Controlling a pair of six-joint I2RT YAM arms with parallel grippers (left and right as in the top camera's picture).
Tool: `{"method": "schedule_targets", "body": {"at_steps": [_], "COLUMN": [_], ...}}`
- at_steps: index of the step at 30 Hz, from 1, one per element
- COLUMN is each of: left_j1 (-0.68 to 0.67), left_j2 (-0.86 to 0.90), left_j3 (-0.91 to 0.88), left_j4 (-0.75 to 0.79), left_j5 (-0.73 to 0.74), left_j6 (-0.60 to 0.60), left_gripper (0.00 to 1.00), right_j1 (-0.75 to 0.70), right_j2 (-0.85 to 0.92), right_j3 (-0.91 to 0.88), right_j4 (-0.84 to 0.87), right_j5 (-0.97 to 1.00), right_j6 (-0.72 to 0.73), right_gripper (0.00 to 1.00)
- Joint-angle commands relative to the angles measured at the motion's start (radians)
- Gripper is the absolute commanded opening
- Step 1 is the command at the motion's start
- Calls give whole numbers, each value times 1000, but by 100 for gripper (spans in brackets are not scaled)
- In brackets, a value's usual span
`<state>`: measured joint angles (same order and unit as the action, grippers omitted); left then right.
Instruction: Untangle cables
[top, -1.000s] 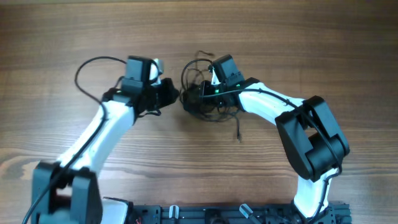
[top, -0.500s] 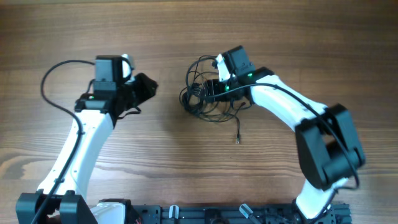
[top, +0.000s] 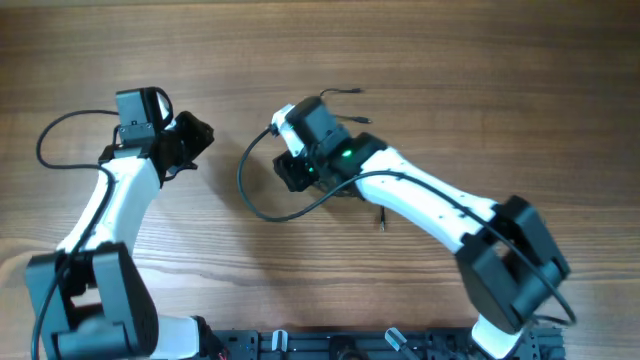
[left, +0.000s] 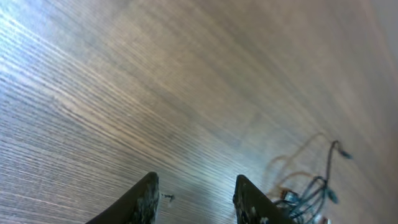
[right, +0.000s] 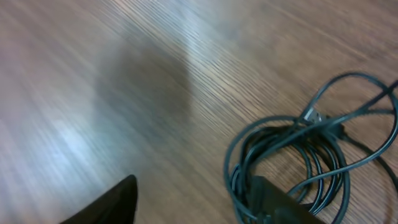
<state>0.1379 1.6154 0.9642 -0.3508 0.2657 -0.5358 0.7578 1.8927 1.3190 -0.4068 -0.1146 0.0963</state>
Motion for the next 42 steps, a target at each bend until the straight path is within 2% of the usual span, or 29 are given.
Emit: {"method": "schedule_targets", "body": {"at_steps": [1, 6, 9, 10, 11, 13, 16, 19, 22, 25, 28, 32, 35, 37, 39, 42], "left_j1": [5, 5, 5, 5, 5, 5, 5, 5, 5, 5, 5, 4, 3, 3, -3, -25], "left_j2": [36, 37, 37, 37, 37, 37, 37, 37, 37, 37, 37, 45, 67, 80, 93, 108], "left_j3": [11, 11, 11, 11, 11, 11, 11, 11, 11, 11, 11, 11, 11, 11, 11, 11], "left_j4": [17, 37, 37, 38, 40, 41, 41, 47, 55, 64, 92, 114, 121, 144, 169, 201], "left_j5": [-5, 4, 6, 6, 6, 6, 12, 85, 141, 233, 404, 539, 597, 684, 760, 840], "left_j6": [4, 3, 0, 0, 0, 0, 1, 25, 62, 113, 167, 166, 165, 161, 158, 89], "left_gripper": [43, 46, 48, 48, 49, 50, 51, 53, 56, 55, 55, 52, 51, 51, 55, 59], "right_j1": [2, 2, 2, 2, 2, 2, 0, -21, -73, -124, -206, -307, -330, -329, -329, -329], "right_j2": [103, 177, 196, 196, 190, 164, 110, 63, 52, 52, 52, 52, 52, 52, 52, 52], "right_j3": [3, 3, 3, 3, 3, 3, 3, 3, 3, 3, 3, 3, 3, 3, 3, 3], "right_j4": [2, 23, 42, 45, 49, 50, 60, 77, 112, 118, 177, 320, 350, 355, 365, 411], "right_j5": [115, 116, 119, 119, 118, 119, 119, 63, -145, -255, -431, -713, -758, -757, -761, -831], "right_j6": [0, 34, 35, 35, 35, 36, 72, 145, 145, 177, 286, 432, 457, 469, 526, 627], "right_gripper": [52, 49, 31, 18, 10, 4, 4, 4, 4, 4, 4, 4, 4, 4, 4, 4]}}
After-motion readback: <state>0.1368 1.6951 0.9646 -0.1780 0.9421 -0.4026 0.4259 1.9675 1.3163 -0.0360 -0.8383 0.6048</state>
